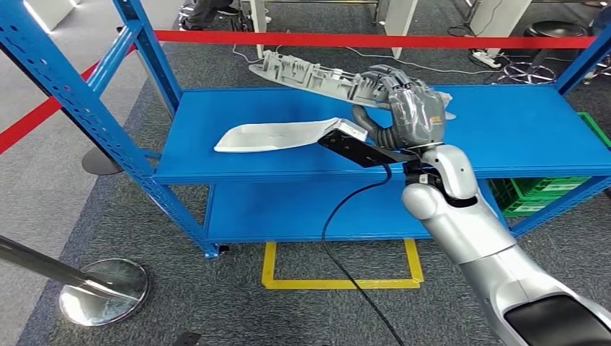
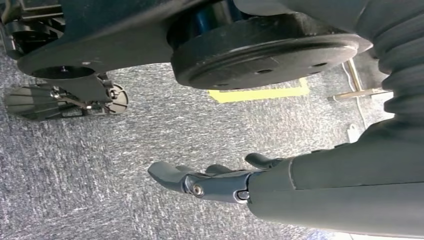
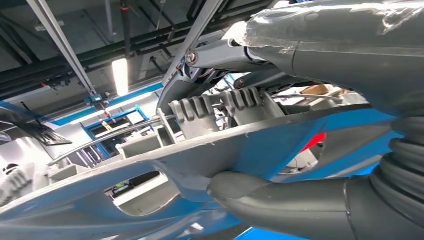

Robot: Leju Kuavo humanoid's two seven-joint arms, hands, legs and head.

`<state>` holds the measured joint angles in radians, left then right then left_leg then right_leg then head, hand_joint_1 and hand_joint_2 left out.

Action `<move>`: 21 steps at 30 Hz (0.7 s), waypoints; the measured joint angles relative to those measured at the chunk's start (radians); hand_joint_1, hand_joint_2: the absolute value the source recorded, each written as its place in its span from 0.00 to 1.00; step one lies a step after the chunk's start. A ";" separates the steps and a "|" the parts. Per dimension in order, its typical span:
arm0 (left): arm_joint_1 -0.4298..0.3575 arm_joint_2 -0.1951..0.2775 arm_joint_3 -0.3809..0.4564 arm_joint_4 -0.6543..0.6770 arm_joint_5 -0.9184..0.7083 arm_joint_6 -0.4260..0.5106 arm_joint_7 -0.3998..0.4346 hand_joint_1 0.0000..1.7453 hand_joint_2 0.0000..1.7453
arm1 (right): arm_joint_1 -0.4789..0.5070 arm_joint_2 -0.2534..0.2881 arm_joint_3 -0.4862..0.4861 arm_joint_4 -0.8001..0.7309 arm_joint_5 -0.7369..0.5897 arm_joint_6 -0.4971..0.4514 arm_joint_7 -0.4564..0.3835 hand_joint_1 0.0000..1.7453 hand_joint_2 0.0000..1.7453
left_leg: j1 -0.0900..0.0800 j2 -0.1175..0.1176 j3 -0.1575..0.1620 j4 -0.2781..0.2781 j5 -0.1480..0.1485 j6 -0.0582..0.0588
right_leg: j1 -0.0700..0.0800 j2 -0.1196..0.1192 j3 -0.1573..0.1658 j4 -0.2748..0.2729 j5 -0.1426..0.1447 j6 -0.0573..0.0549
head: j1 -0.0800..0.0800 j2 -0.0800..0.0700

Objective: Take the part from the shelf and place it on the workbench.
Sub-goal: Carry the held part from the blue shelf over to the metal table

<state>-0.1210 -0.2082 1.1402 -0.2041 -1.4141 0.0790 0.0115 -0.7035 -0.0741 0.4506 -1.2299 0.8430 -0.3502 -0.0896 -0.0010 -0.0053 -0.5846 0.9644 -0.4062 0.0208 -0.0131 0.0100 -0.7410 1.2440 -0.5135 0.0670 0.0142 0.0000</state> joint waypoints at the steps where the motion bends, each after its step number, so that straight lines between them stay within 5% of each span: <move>1: 0.000 -0.001 0.000 0.000 0.000 0.000 0.000 0.00 1.00 | 0.004 0.000 0.000 0.000 0.000 0.000 0.000 1.00 1.00 | 0.002 0.000 -0.001 0.001 0.000 -0.001 | -0.001 0.000 -0.010 0.036 -0.008 0.004 | 0.000 0.000; 3: 0.000 -0.002 0.000 0.000 0.000 0.000 0.000 0.00 1.00 | 0.007 -0.001 0.000 0.000 0.000 0.000 0.000 1.00 1.00 | 0.008 0.000 -0.003 0.005 0.000 -0.006 | -0.007 -0.002 0.027 -0.011 0.026 0.013 | 0.000 0.000; 5: 0.000 -0.001 0.000 0.000 -0.001 -0.001 0.000 0.00 1.00 | 0.006 -0.001 0.000 0.000 0.000 0.000 0.000 1.00 1.00 | 0.014 -0.002 -0.010 0.016 -0.004 -0.021 | -0.013 -0.004 0.105 -0.141 0.069 0.024 | 0.002 0.000; 7: -0.001 0.000 0.000 0.000 -0.002 -0.001 0.001 0.00 1.00 | 0.004 -0.001 0.001 -0.001 0.000 0.000 0.000 1.00 1.00 | 0.013 -0.005 -0.020 0.030 -0.005 -0.037 | -0.014 0.000 0.144 -0.206 0.079 0.017 | 0.004 0.000; 11: 0.000 -0.001 0.000 0.000 -0.003 -0.001 0.003 0.00 1.00 | 0.000 -0.001 0.001 -0.001 0.000 0.000 0.000 1.00 1.00 | 0.014 -0.006 -0.041 0.051 -0.017 -0.057 | -0.011 0.002 0.122 -0.199 0.086 -0.023 | 0.001 0.000; 16: -0.010 -0.001 0.001 0.000 -0.003 -0.005 0.005 0.00 1.00 | -0.006 0.000 0.002 0.004 0.000 0.002 0.002 1.00 1.00 | 0.013 -0.005 -0.129 0.308 -0.175 -0.062 | -0.004 -0.001 0.089 -0.200 0.111 -0.050 | -0.003 0.000; 18: -0.012 -0.001 0.001 0.000 -0.005 -0.006 0.006 0.00 1.00 | -0.012 0.000 0.003 0.006 -0.002 0.003 0.002 1.00 1.00 | 0.011 -0.005 -0.100 0.291 -0.153 -0.054 | 0.001 0.000 0.075 -0.200 0.123 -0.051 | -0.003 0.000; 21: -0.014 -0.001 0.001 0.000 -0.008 -0.006 0.006 0.00 1.00 | -0.026 0.000 0.003 0.008 -0.005 0.004 0.002 1.00 1.00 | 0.005 -0.006 0.014 0.112 -0.093 -0.039 | 0.006 0.001 0.055 -0.200 0.143 -0.044 | -0.002 0.000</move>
<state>-0.1349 -0.2094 1.1413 -0.2041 -1.4217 0.0732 0.0179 -0.7294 -0.0736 0.4533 -1.2216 0.8375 -0.3467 -0.0878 0.0043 -0.0109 -0.5707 1.0767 -0.4992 -0.0183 -0.0075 0.0112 -0.6862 1.0442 -0.3705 0.0231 0.0117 0.0000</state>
